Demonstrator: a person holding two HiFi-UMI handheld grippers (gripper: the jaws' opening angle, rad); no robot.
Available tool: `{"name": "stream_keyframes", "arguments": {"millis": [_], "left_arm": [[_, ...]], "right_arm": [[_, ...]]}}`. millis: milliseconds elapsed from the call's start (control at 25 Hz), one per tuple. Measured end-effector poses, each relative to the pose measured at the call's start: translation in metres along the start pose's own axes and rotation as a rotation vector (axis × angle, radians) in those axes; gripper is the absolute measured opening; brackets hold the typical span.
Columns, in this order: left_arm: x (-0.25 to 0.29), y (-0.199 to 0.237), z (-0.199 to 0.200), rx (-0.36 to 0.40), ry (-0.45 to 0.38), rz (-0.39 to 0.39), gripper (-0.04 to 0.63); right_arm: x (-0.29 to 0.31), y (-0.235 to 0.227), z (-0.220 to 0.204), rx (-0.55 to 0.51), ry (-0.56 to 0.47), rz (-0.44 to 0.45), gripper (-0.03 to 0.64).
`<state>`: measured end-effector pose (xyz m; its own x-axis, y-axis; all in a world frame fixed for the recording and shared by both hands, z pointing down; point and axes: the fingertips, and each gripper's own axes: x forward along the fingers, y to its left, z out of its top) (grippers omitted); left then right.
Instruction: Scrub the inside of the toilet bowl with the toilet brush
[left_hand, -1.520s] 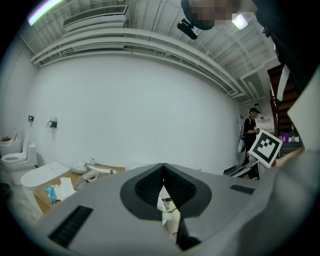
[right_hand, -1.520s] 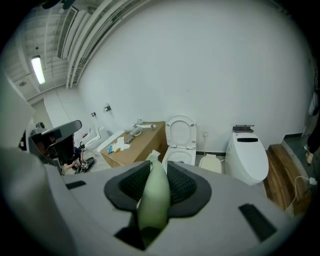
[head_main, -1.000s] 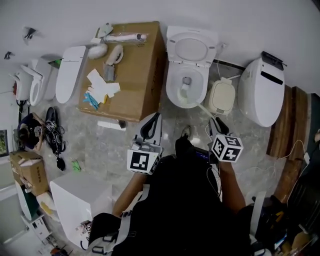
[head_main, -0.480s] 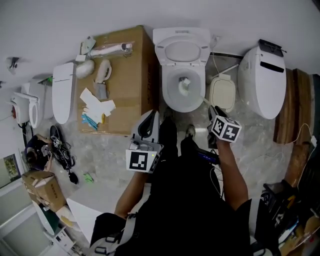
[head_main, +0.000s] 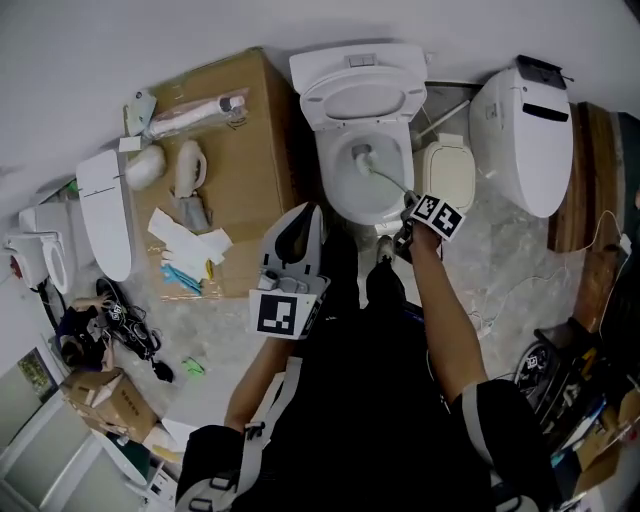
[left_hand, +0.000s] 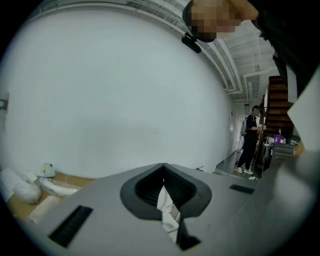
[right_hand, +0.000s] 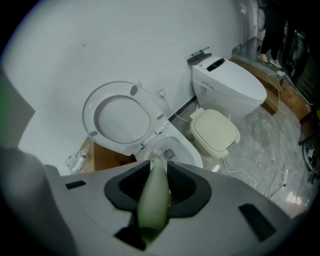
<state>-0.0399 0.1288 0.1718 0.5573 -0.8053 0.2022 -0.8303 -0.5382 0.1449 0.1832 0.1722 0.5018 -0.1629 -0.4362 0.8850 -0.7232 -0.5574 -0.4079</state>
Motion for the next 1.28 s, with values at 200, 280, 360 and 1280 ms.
{"name": "stream_keyframes", "arguments": {"millis": [200,280,360,1280], "left_arm": [[0.03,0.045,-0.015,-0.007,0.031,-0.036,0.008],[0.04,0.057,-0.023,-0.011,0.034,-0.052,0.008],[0.046,0.063,-0.035,-0.025,0.058,-0.076,0.008],[0.042,0.088,-0.087,-0.109,0.131,-0.079,0.008]], "right_arm": [[0.072,0.005,-0.012,0.21,0.011,-0.06,0.115],[0.096,0.008,-0.015,0.281,0.012,-0.072,0.115],[0.116,0.012,-0.017,0.346,0.01,-0.08,0.115],[0.187,0.029,-0.083,0.344,0.192,-0.059,0.112]]}}
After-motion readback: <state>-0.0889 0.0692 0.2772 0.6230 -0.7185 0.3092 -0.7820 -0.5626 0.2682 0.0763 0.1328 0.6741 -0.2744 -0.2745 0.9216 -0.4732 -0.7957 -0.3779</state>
